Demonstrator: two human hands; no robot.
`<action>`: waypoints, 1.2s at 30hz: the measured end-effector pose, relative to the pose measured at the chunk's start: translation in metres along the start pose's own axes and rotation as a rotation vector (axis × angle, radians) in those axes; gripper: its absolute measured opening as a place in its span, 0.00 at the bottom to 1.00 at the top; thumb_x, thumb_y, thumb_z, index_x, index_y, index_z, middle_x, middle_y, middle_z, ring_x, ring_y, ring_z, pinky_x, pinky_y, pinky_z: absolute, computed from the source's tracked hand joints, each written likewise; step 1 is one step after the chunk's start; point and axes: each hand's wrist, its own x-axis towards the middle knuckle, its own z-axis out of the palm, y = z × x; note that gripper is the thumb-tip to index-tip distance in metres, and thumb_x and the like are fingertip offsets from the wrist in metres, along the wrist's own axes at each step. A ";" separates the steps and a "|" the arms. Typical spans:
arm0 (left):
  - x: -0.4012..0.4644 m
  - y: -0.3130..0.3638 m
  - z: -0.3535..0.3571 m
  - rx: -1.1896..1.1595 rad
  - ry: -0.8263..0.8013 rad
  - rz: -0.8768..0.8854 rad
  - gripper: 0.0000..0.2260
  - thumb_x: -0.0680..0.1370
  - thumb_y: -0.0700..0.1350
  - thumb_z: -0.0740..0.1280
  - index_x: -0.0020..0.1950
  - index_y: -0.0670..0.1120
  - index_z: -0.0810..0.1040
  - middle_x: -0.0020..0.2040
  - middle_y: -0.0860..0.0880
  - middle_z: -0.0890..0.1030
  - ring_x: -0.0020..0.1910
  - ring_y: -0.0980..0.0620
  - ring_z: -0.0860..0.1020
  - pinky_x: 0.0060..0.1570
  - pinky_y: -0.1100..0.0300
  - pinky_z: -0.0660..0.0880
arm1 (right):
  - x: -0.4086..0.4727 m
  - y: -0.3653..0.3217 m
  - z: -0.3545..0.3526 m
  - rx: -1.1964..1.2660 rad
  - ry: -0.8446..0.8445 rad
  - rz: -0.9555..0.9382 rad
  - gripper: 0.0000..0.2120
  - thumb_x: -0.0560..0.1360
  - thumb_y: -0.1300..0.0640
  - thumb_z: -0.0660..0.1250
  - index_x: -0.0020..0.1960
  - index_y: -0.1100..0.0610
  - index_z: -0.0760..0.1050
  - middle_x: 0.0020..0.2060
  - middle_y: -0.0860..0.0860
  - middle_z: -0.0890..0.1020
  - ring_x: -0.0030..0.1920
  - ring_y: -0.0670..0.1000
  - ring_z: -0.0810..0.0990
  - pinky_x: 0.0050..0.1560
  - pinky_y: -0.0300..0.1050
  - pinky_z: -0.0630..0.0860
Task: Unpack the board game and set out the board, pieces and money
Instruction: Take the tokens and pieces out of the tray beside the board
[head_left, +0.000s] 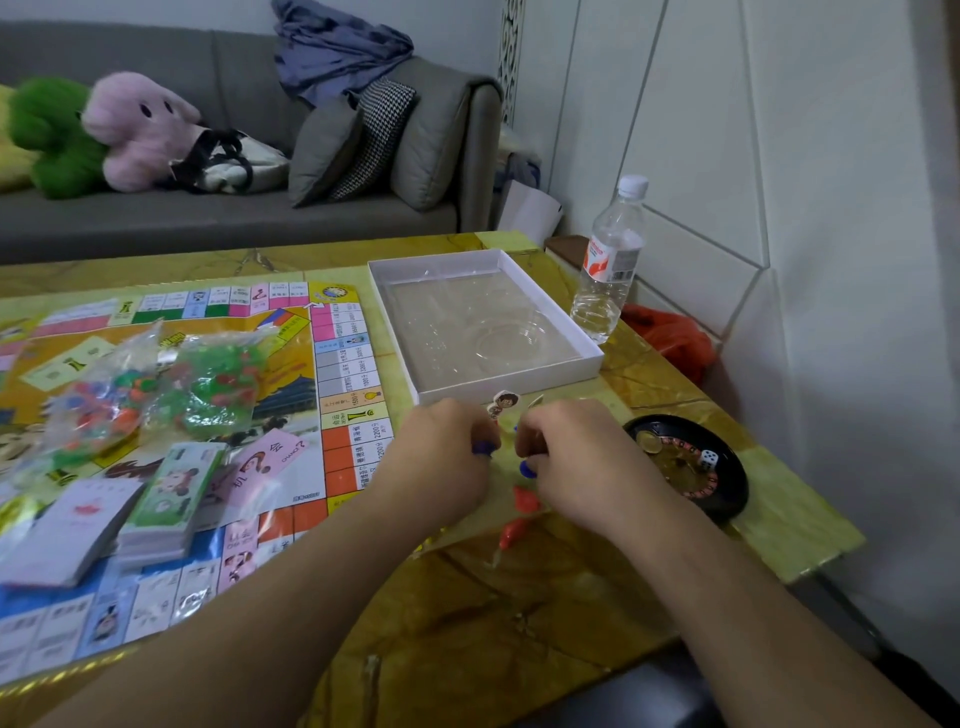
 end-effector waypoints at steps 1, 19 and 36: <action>0.001 0.000 0.000 -0.043 0.041 -0.010 0.12 0.77 0.40 0.71 0.53 0.56 0.85 0.50 0.56 0.83 0.49 0.55 0.81 0.45 0.61 0.78 | 0.002 -0.002 0.002 0.003 -0.006 -0.003 0.14 0.77 0.65 0.72 0.57 0.50 0.82 0.50 0.50 0.82 0.49 0.52 0.81 0.46 0.44 0.80; 0.006 -0.009 -0.015 -0.150 0.064 -0.056 0.17 0.74 0.34 0.69 0.53 0.56 0.82 0.47 0.60 0.83 0.44 0.63 0.80 0.32 0.74 0.70 | -0.007 0.007 -0.008 0.025 0.123 0.075 0.14 0.75 0.66 0.73 0.56 0.51 0.82 0.49 0.50 0.82 0.47 0.51 0.81 0.46 0.47 0.83; 0.000 -0.023 -0.013 0.067 0.028 -0.103 0.06 0.80 0.43 0.68 0.47 0.51 0.83 0.43 0.53 0.82 0.41 0.56 0.78 0.36 0.65 0.72 | -0.006 0.007 0.011 0.042 -0.044 0.138 0.04 0.76 0.51 0.78 0.44 0.50 0.87 0.43 0.46 0.86 0.43 0.45 0.83 0.37 0.37 0.76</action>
